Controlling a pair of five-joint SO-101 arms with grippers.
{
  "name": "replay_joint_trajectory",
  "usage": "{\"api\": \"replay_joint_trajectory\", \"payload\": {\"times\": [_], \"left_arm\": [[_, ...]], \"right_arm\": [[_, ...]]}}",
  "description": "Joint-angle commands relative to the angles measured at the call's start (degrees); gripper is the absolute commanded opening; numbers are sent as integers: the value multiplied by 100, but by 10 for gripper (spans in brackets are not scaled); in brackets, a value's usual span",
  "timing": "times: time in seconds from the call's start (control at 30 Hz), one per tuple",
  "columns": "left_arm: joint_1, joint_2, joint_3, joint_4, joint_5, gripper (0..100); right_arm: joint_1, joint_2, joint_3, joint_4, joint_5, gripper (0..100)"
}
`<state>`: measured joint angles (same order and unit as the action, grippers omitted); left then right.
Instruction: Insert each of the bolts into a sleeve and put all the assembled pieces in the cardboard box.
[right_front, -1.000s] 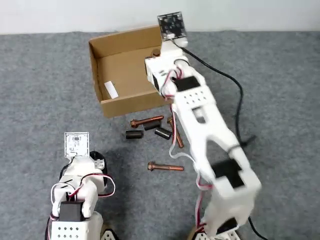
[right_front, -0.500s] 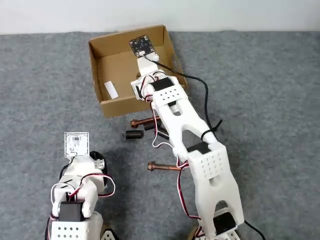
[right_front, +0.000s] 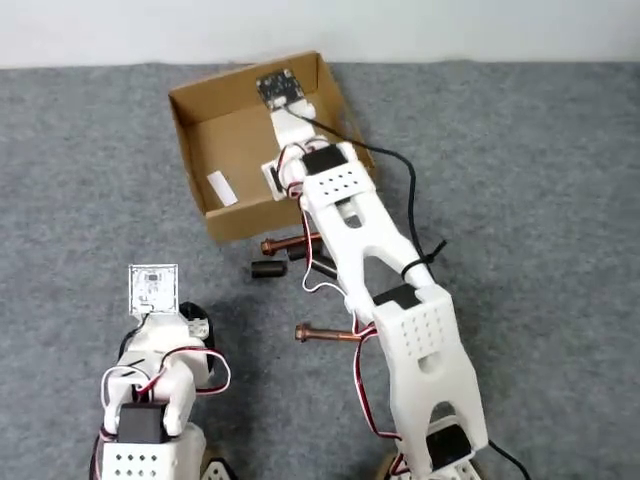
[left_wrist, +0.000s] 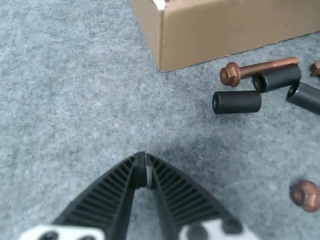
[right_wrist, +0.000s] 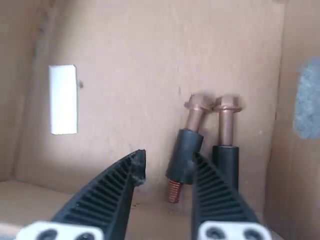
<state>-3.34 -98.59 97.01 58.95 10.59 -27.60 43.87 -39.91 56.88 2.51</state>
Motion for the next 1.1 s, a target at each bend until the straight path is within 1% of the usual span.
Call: {"api": "replay_joint_trajectory", "payload": {"times": [0.0,0.07,0.2,0.33,0.4,0.5,0.57,0.67,0.73,0.77,0.9,0.93,1.07], "left_arm": [[-35,-18,-22,-158,44,5],[-35,-18,-22,-158,44,5],[-35,-18,-22,-158,44,5],[-35,-18,-22,-158,44,5],[-35,-18,-22,-158,44,5],[-35,-18,-22,-158,44,5],[-35,-18,-22,-158,44,5],[-35,-18,-22,-158,44,5],[-35,-18,-22,-158,44,5],[-35,-18,-22,-158,44,5],[-35,-18,-22,-158,44,5],[-35,-18,-22,-158,44,5],[-35,-18,-22,-158,44,5]], "right_arm": [[-40,-769,-475,470,44,43],[-40,-1015,-475,752,44,9],[-40,-1481,-475,1420,79,9],[-40,-1903,-475,2404,97,9],[-40,-2053,-475,3011,369,10],[-40,-2193,-475,4022,985,12],[-57,-2202,-475,4541,1187,12],[-57,-2237,-360,4602,1196,13],[-92,-2202,-220,4602,1204,31],[-101,-2185,-105,4593,1187,54],[-154,-1921,343,4593,1178,202],[-154,-1807,352,4593,1178,221],[-215,-1262,352,4576,1204,223]]}}
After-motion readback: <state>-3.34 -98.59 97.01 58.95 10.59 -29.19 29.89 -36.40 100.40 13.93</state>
